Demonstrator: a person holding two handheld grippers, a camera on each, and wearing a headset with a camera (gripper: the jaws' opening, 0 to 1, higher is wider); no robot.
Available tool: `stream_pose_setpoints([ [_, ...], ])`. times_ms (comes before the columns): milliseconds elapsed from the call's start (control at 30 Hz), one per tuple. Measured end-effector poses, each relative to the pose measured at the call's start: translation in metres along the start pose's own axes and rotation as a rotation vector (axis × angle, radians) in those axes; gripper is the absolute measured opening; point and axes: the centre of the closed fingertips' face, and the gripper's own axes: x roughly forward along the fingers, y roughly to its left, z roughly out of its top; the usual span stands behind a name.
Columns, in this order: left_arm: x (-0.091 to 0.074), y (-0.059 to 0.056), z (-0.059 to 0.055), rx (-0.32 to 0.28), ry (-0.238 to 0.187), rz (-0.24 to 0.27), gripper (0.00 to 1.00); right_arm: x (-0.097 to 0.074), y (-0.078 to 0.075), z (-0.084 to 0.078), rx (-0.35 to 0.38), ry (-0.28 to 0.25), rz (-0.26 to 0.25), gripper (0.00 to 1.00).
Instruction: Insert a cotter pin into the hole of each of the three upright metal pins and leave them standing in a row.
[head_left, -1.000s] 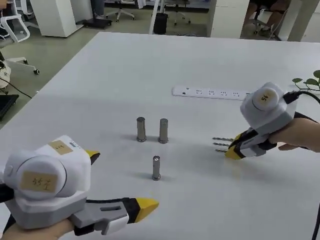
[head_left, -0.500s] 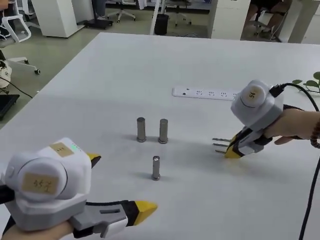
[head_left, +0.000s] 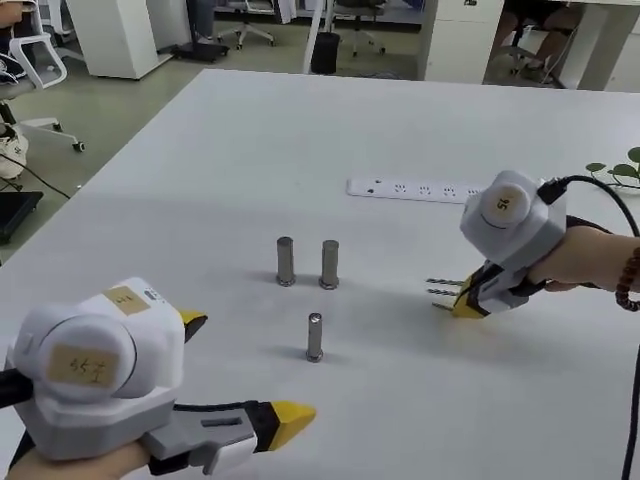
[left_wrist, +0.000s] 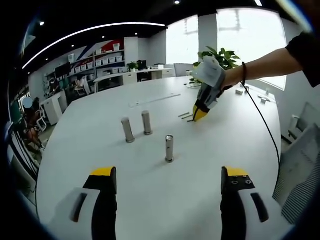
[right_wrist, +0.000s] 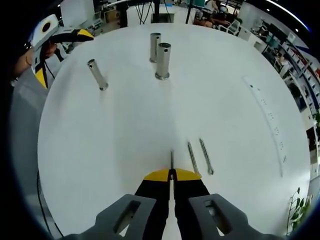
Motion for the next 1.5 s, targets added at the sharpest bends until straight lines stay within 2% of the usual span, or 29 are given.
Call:
stream_pose_setpoints([
  [167, 0.001, -0.002, -0.001, -0.013, 0.008, -0.009, 0.83, -0.002, 0.001, 0.001, -0.022, -0.021, -0.009, 0.00],
  [233, 0.002, -0.004, -0.001, -0.018, 0.006, -0.016, 0.82, -0.004, 0.003, 0.006, -0.034, -0.056, -0.012, 0.00],
  [400, 0.003, -0.008, 0.002, -0.014, 0.004, -0.034, 0.77, -0.010, 0.008, 0.010, -0.069, -0.091, -0.034, 0.00],
  [633, 0.006, -0.017, 0.011, -0.010, -0.014, -0.069, 0.68, -0.023, 0.020, 0.021, -0.116, -0.152, -0.067, 0.00],
  [833, 0.010, -0.023, 0.018, -0.018, -0.021, -0.085, 0.59, -0.035, 0.039, 0.037, -0.136, -0.225, -0.068, 0.00],
  [967, 0.013, -0.027, 0.025, -0.029, -0.032, -0.103, 0.53, -0.041, 0.056, 0.049, -0.171, -0.273, -0.060, 0.00],
  [1067, 0.014, -0.029, 0.028, -0.029, -0.030, -0.111, 0.48, -0.044, 0.066, 0.054, -0.220, -0.286, -0.065, 0.00],
  [1167, 0.016, -0.035, 0.032, -0.043, -0.035, -0.130, 0.44, -0.049, 0.080, 0.065, -0.238, -0.330, -0.043, 0.00],
  [1300, 0.016, -0.042, 0.038, -0.072, -0.049, -0.158, 0.40, -0.054, 0.097, 0.074, -0.281, -0.353, -0.020, 0.00],
  [1500, 0.017, -0.050, 0.040, -0.112, -0.049, -0.194, 0.32, -0.060, 0.116, 0.087, -0.353, -0.379, -0.009, 0.00],
])
